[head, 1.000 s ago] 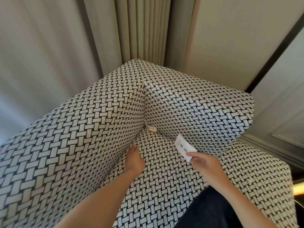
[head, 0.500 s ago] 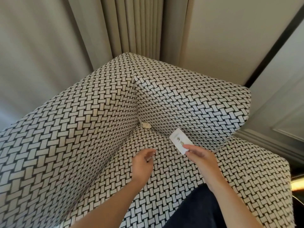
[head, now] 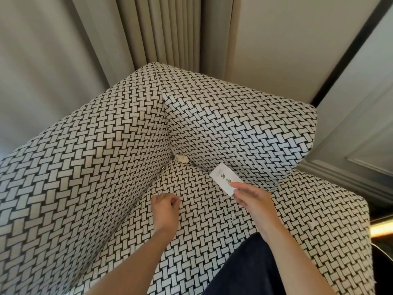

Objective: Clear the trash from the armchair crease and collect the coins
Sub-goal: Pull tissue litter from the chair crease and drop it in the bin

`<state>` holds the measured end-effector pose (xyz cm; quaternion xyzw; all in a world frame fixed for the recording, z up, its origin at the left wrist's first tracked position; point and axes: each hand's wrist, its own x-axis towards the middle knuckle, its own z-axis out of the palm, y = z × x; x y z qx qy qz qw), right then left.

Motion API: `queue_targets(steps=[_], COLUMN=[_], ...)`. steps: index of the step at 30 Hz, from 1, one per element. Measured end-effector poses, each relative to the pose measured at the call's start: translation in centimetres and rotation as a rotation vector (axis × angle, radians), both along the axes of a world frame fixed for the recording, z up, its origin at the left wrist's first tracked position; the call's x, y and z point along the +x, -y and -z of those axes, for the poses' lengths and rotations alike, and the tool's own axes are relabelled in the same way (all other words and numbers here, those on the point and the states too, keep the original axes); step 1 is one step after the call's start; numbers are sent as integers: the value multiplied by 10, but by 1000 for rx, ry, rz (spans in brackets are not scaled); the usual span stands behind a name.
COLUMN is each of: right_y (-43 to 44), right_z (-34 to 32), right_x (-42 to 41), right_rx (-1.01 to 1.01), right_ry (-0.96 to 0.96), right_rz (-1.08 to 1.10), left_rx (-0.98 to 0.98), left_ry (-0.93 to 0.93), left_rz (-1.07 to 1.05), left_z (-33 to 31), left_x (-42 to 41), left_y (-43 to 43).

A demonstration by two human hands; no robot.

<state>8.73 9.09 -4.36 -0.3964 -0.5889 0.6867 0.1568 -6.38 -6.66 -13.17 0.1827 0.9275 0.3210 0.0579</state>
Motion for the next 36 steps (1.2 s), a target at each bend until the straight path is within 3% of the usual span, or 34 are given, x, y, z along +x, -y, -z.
queue_targets(steps=[6,13,18,28,36], right_y=[-2,-3,-3,-5,-3], right_z=[3,6,10,15,15], right_x=[1,-1,-3,-8,-10], right_rx=[-30,-76,-97,-92,-81], right_ry=[-2,-10,-30,-8,12], right_rz=[25,43,44,4,-6], left_rx=[-18,95,-64,-143,-83], left_ry=[-23,205,329,46,84], left_rz=[63,167,257,263,134], left_z=[-5,-35,-31,-21,-23], left_x=[-22,-69,-85,-90,-90], left_y=[-11,-71,-103,-98,-80])
